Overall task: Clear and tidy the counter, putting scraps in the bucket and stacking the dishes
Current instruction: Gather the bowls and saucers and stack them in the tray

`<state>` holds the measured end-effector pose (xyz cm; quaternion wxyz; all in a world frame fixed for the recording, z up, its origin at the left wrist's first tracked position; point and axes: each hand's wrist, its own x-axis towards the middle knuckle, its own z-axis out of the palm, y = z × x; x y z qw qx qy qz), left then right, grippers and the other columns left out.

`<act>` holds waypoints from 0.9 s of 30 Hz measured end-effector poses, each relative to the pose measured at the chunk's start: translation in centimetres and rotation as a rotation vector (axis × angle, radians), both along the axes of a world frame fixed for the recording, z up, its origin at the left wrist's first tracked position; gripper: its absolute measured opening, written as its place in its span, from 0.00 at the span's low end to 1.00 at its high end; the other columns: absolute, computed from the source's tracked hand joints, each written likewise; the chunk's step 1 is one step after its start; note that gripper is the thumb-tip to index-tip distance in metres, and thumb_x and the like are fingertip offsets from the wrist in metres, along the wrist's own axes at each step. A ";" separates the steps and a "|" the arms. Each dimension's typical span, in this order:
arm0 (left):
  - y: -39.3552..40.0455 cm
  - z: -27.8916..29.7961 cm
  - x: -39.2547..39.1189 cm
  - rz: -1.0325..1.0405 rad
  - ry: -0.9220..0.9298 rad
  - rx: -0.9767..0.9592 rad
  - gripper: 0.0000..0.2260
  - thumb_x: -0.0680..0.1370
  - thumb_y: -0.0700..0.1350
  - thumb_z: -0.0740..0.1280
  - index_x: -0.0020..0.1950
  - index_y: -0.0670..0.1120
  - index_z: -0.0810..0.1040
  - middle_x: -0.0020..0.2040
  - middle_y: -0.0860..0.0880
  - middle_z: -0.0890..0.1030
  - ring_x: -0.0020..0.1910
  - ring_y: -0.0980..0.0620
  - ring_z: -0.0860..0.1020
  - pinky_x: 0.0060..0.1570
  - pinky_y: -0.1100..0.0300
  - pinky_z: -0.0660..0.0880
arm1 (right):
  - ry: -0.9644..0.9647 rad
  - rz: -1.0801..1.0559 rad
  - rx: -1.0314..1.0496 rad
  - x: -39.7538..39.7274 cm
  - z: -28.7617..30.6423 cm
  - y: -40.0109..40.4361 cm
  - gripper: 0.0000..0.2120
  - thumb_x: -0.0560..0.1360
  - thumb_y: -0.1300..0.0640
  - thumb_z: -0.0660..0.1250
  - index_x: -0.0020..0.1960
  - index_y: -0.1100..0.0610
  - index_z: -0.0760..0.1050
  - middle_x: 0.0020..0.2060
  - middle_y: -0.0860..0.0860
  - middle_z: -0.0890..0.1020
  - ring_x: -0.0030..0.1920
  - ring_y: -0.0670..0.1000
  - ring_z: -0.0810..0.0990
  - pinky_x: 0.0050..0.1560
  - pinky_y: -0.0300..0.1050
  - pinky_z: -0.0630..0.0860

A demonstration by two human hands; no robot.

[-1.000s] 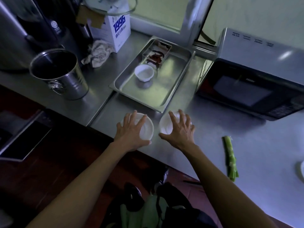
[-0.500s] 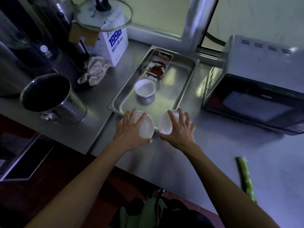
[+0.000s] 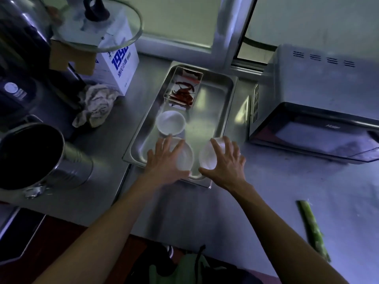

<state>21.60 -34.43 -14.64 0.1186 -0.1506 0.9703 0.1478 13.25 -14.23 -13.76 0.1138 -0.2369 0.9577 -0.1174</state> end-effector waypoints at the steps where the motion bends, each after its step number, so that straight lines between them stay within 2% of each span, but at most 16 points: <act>1: -0.3 -0.2 -0.5 -0.011 -0.014 0.026 0.50 0.60 0.74 0.67 0.76 0.63 0.47 0.79 0.52 0.42 0.77 0.42 0.45 0.68 0.33 0.57 | -0.001 -0.028 0.008 -0.1 0.1 -0.1 0.51 0.63 0.29 0.71 0.78 0.41 0.51 0.78 0.50 0.48 0.77 0.62 0.49 0.68 0.70 0.61; 5: -1.0 -1.1 -2.4 -0.084 -0.053 0.077 0.50 0.61 0.73 0.68 0.75 0.65 0.45 0.79 0.54 0.39 0.78 0.42 0.41 0.70 0.32 0.54 | -0.002 -0.137 -0.015 -0.2 0.3 -0.1 0.51 0.63 0.29 0.72 0.77 0.40 0.51 0.79 0.50 0.49 0.78 0.61 0.48 0.69 0.69 0.60; 13: -0.2 -2.7 -5.6 -0.245 -0.084 0.044 0.52 0.63 0.75 0.67 0.77 0.62 0.42 0.79 0.51 0.40 0.78 0.41 0.42 0.70 0.32 0.54 | -0.031 -0.251 -0.021 -0.8 0.0 0.9 0.53 0.62 0.29 0.73 0.78 0.40 0.50 0.79 0.50 0.48 0.78 0.61 0.48 0.69 0.69 0.61; 22: 0.7 -5.8 -6.5 -0.275 -0.129 0.018 0.50 0.62 0.74 0.67 0.76 0.62 0.46 0.80 0.48 0.44 0.78 0.39 0.47 0.70 0.33 0.57 | -0.072 -0.313 -0.040 -1.5 -0.8 2.4 0.52 0.60 0.26 0.68 0.78 0.41 0.50 0.79 0.51 0.49 0.77 0.59 0.48 0.69 0.67 0.62; 27: 1.2 -6.9 -6.9 -0.278 -0.134 -0.011 0.50 0.61 0.72 0.67 0.76 0.62 0.46 0.80 0.48 0.45 0.78 0.38 0.48 0.69 0.33 0.58 | -0.072 -0.312 -0.048 -1.6 -1.1 3.0 0.52 0.62 0.28 0.70 0.78 0.41 0.50 0.79 0.50 0.49 0.77 0.59 0.47 0.69 0.67 0.61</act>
